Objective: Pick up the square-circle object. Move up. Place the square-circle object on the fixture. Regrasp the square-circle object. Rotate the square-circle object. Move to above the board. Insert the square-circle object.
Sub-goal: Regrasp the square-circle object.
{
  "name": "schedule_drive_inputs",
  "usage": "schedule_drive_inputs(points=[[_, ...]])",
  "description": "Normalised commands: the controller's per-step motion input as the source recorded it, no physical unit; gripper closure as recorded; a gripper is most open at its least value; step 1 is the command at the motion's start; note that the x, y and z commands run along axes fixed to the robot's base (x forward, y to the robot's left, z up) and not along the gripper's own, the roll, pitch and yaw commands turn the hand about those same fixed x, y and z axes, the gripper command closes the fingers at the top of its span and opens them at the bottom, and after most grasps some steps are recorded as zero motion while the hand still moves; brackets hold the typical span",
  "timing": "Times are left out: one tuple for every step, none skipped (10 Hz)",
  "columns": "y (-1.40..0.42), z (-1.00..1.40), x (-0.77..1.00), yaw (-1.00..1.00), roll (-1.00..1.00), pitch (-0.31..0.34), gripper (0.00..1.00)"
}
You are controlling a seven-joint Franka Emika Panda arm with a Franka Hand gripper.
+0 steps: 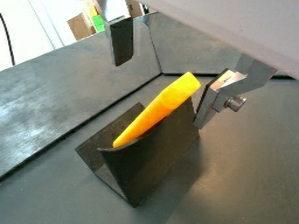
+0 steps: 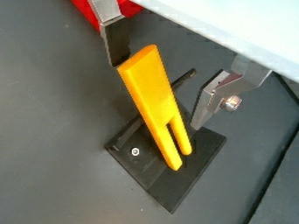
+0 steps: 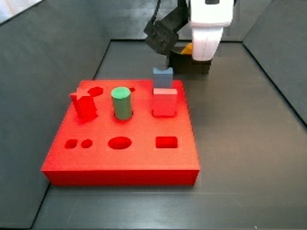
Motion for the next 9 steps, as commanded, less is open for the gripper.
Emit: schedule_drive_inputs(points=[[-0.02, 0.01, 0.08, 0.08, -0.02, 0.213, 0.0], [-0.02, 0.01, 0.08, 0.08, -0.02, 0.213, 0.0], [-0.02, 0.01, 0.08, 0.08, -0.02, 0.212, 0.0], [-0.02, 0.01, 0.08, 0.08, -0.02, 0.212, 0.0], [-0.02, 0.01, 0.08, 0.08, -0.02, 0.212, 0.0], [-0.02, 0.01, 0.08, 0.08, -0.02, 0.212, 0.0], [-0.02, 0.01, 0.08, 0.08, -0.02, 0.212, 0.0], [-0.02, 0.01, 0.08, 0.08, -0.02, 0.212, 0.0], [-0.02, 0.01, 0.08, 0.08, -0.02, 0.212, 0.0]])
